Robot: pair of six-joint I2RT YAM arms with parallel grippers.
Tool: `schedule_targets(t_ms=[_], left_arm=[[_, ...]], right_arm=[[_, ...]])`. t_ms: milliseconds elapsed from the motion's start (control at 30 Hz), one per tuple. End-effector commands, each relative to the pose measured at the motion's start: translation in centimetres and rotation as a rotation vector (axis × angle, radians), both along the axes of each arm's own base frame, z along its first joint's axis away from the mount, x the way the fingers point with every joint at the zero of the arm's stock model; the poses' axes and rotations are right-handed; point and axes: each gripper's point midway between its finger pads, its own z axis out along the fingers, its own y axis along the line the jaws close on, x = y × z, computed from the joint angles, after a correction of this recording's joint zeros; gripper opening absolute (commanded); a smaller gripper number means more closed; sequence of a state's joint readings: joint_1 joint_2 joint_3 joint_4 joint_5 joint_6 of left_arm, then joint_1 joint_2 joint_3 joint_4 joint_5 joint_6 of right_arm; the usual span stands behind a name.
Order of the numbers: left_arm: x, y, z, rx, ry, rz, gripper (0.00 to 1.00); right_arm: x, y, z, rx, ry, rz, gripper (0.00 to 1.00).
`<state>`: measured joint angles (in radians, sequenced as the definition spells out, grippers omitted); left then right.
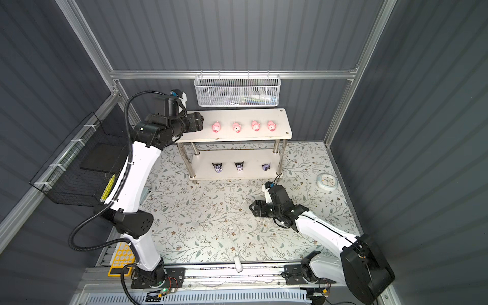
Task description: Place and organize the plastic toys onto the shelf
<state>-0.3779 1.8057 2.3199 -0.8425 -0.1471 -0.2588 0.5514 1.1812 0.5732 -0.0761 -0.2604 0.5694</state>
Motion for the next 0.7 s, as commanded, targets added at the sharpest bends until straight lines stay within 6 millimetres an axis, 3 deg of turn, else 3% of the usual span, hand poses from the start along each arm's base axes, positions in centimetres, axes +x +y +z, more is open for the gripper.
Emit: schedule_targets(t_ms=[0, 167, 333, 533, 567, 667], left_arm=[[-2.6, 1.0, 4.5, -0.061, -0.113, -0.006, 0.78], [-6.1, 3.2, 6.0, -0.073, -0.171, 0.033, 0.78], [-10.6, 6.8, 4.0, -0.018, -0.175, 0.126, 0.79], [-15.6, 11.9, -2.5, 0.075, -0.131, 0.293, 0.84], [-16.0, 12.6, -4.9, 0.089, -0.106, 0.324, 0.84], [-16.8, 13.9, -9.3, 0.082, -0.104, 0.394, 0.89]], right_arm=[[-0.2, -0.5, 0.3, -0.002, -0.008, -0.023, 0.72], [-0.8, -1.8, 1.7, 0.0, -0.053, -0.064, 0.72], [-1.5, -5.6, 3.4, -0.072, -0.11, -0.178, 0.72], [-1.8, -12.6, 8.1, -0.13, -0.26, -0.388, 0.73], [-1.7, -13.7, 8.8, -0.148, -0.29, -0.421, 0.73], [-1.0, -16.2, 10.1, -0.187, -0.338, -0.51, 0.73]])
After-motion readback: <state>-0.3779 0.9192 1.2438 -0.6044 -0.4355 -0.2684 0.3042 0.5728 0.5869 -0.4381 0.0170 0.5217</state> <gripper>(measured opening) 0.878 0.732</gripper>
